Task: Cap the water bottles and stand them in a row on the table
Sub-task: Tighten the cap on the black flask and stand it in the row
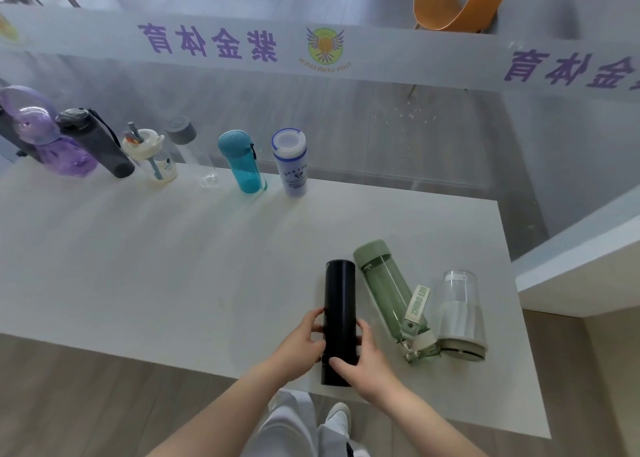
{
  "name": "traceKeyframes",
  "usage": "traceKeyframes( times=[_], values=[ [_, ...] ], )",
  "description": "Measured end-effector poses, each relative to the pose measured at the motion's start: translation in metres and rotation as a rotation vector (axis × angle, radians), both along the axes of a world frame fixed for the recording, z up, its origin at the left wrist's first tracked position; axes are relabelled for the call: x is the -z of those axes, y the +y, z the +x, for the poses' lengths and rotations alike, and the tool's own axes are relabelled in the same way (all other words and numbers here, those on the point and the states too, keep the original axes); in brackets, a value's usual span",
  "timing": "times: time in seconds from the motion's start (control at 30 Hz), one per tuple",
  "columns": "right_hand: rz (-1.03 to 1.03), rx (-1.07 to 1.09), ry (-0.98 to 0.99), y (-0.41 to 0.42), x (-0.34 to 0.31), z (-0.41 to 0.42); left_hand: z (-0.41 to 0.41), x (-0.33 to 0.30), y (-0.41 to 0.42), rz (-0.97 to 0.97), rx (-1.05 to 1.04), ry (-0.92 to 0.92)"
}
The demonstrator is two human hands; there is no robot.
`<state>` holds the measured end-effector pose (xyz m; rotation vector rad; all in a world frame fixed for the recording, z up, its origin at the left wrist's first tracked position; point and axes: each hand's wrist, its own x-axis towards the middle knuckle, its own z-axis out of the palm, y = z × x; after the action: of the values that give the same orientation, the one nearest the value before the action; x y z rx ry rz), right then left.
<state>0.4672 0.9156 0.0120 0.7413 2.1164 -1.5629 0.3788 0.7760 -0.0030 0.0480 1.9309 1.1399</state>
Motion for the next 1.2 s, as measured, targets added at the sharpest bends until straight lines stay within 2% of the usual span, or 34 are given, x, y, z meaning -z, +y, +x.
traceKeyframes(
  times=[0.13, 0.33, 0.5, 0.6, 0.67, 0.8, 0.97, 1.07, 1.2],
  values=[
    [-0.071, 0.049, 0.0, 0.005, -0.009, -0.002, -0.004, -0.003, -0.007, 0.002, 0.189, 0.154],
    [-0.257, 0.132, -0.037, 0.02, -0.028, -0.009, -0.012, -0.01, -0.011, -0.11, 0.471, 0.555],
    [-0.505, 0.215, -0.065, 0.03, -0.055, -0.022, -0.028, -0.011, -0.005, -0.066, 0.514, 0.819],
    [-0.63, 0.266, -0.082, 0.033, -0.071, -0.027, -0.038, -0.019, 0.003, -0.017, 0.474, 0.867],
    [-0.63, 0.275, -0.079, 0.034, -0.079, -0.03, -0.041, -0.025, 0.007, 0.003, 0.441, 0.857],
    [-0.497, 0.249, -0.022, 0.036, -0.1, -0.036, -0.047, -0.032, 0.009, 0.005, 0.368, 0.806],
    [-0.082, 0.008, 0.152, 0.036, -0.114, -0.04, -0.052, -0.038, 0.016, 0.002, 0.249, 0.656],
    [0.156, -0.031, 0.287, 0.034, -0.112, -0.048, -0.054, -0.038, 0.017, -0.004, 0.174, 0.576],
    [0.259, -0.075, 0.408, 0.03, -0.109, -0.066, -0.055, -0.039, 0.018, 0.002, 0.165, 0.525]
  ],
)
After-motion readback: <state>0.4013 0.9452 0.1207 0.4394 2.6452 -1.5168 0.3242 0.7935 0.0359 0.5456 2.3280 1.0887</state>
